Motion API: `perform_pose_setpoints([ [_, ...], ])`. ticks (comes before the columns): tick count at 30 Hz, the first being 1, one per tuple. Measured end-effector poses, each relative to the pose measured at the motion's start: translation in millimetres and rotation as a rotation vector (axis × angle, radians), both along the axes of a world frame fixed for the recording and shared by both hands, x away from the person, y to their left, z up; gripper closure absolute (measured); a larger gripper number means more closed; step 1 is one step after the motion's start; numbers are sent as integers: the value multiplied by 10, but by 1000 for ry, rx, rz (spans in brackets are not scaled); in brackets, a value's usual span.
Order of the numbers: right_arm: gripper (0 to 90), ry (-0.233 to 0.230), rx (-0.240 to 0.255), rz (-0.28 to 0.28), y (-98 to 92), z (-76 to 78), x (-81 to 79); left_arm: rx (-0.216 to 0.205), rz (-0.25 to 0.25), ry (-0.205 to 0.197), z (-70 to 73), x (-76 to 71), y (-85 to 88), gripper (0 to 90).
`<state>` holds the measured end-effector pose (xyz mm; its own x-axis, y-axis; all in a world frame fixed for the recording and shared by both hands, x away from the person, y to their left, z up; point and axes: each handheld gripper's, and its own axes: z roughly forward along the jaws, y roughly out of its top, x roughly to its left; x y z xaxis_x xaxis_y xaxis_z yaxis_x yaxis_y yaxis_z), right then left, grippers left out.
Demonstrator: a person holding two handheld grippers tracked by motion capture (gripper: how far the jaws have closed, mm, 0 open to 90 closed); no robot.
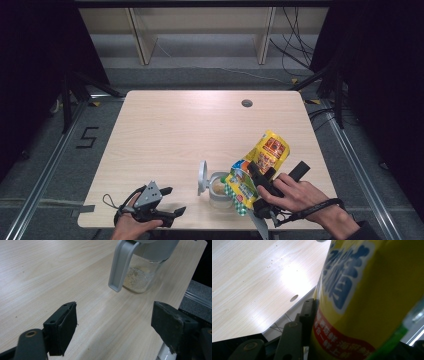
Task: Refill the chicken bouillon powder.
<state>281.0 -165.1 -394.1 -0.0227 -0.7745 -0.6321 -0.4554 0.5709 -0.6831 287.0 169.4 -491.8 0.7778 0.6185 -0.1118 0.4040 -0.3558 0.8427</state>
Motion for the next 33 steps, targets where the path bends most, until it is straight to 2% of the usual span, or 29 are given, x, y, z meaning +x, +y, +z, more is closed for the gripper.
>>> perform_pose_setpoints([
  [6,647,-4,13,-2,-11,12,-3,1,1,-2,0,1,1,203],
  [9,648,-6,-7,-1,-9,25,-1,9,-3,0,2,4,5,203],
  [26,651,3,4,-6,-21,38,-13,2,-2,-6,2,3,1,203],
  [33,652,-1,-7,-5,-21,47,-8,2,-2,-6,2,3,1,203],
])
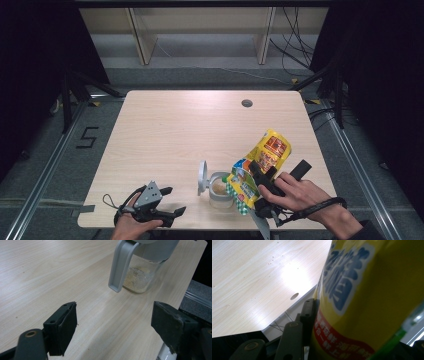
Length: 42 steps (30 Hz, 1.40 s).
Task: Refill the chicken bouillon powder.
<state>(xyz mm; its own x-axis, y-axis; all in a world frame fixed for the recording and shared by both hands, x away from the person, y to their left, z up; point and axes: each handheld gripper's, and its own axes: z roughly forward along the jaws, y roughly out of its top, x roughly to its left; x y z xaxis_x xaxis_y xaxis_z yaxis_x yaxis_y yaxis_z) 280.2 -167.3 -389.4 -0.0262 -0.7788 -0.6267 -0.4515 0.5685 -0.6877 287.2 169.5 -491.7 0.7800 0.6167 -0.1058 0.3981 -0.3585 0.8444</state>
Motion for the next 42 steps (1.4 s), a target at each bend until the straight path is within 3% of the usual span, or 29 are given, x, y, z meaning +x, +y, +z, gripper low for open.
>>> perform_pose_setpoints([
  [8,653,-1,-4,0,-2,15,0,-12,5,3,0,-3,-7,203],
  [10,653,-3,2,-3,-8,15,-1,9,-1,3,7,-2,4,203],
  [11,653,-5,0,-2,-9,17,-3,-7,6,6,2,-7,-9,203],
  [16,654,-1,-7,5,-7,15,-3,-11,5,4,0,-4,-7,203],
  [19,654,1,2,-6,-18,7,-7,10,-2,3,6,-2,4,203],
  [23,655,1,-1,-6,-20,8,-4,-12,6,4,1,-5,-8,203],
  [26,655,1,-3,-3,-15,9,-8,8,1,3,6,-3,3,203],
  [27,655,0,-3,-1,-15,7,-10,-8,6,5,2,-7,-9,203],
  [34,656,3,-7,4,-8,15,-9,-12,6,6,4,-7,-10,203],
  [36,656,-1,-8,0,-11,18,-12,5,-2,5,10,-4,1,203],
  [42,657,-6,-21,0,-14,31,-11,5,-1,2,12,-5,1,203],
])
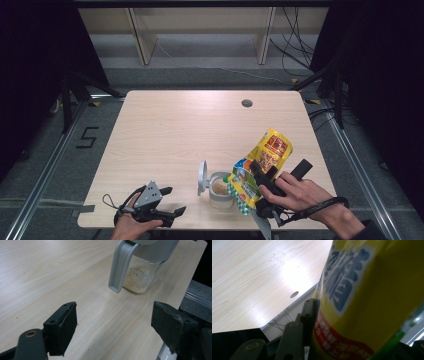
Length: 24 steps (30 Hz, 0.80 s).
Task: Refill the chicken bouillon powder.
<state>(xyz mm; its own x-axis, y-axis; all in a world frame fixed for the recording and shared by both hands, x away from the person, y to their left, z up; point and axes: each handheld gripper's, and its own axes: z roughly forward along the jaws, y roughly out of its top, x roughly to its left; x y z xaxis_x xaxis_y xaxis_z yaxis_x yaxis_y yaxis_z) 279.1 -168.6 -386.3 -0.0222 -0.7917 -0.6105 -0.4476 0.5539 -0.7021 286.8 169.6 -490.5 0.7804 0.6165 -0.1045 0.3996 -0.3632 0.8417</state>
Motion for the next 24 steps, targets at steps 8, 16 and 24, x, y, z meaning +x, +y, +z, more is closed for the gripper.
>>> perform_pose_setpoints([
  [8,658,2,0,10,-4,13,-1,-12,6,5,-5,-3,-11,203],
  [16,659,-3,-15,22,9,36,3,-11,5,2,-6,0,-8,203],
  [24,660,6,-17,25,39,22,6,3,4,-1,2,-2,1,203],
])
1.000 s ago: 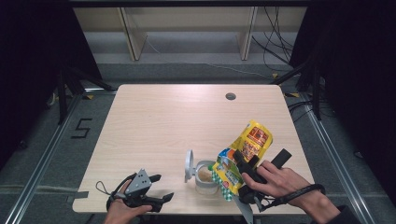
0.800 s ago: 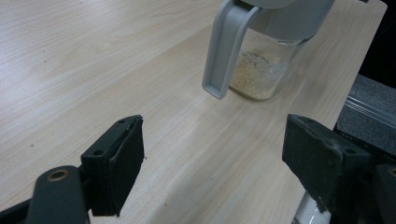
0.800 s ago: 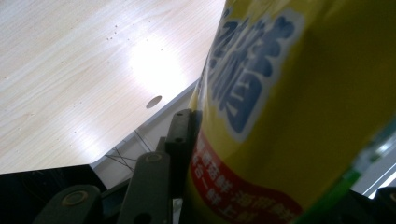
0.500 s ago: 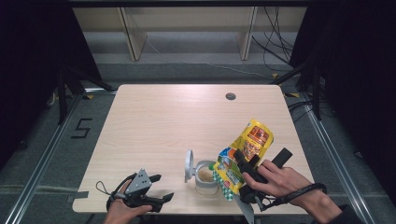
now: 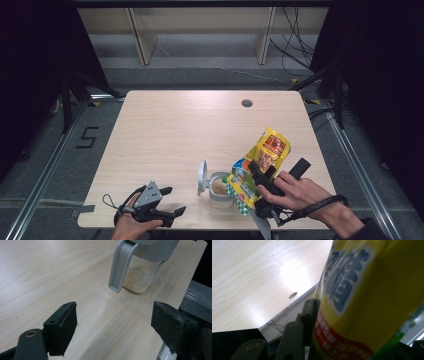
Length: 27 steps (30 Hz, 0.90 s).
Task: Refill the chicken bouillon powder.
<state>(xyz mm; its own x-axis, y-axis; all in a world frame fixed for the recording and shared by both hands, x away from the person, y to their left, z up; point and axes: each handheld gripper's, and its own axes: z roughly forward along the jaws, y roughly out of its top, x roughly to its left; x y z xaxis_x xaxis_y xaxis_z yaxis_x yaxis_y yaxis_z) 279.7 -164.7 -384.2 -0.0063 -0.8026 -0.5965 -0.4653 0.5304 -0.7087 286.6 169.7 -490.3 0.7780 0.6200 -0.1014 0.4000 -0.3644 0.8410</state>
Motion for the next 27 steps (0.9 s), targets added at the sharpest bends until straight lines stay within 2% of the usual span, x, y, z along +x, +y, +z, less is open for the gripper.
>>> perform_pose_setpoints([
  [9,660,3,5,1,5,2,-1,-1,0,0,1,0,1,203],
  [12,661,5,26,-9,-13,-3,-7,9,-13,-14,6,10,8,203],
  [19,661,-3,3,-7,-23,19,-2,10,-13,-16,5,12,9,203],
  [27,661,1,22,-17,-48,9,-10,9,-12,-15,5,12,8,203],
])
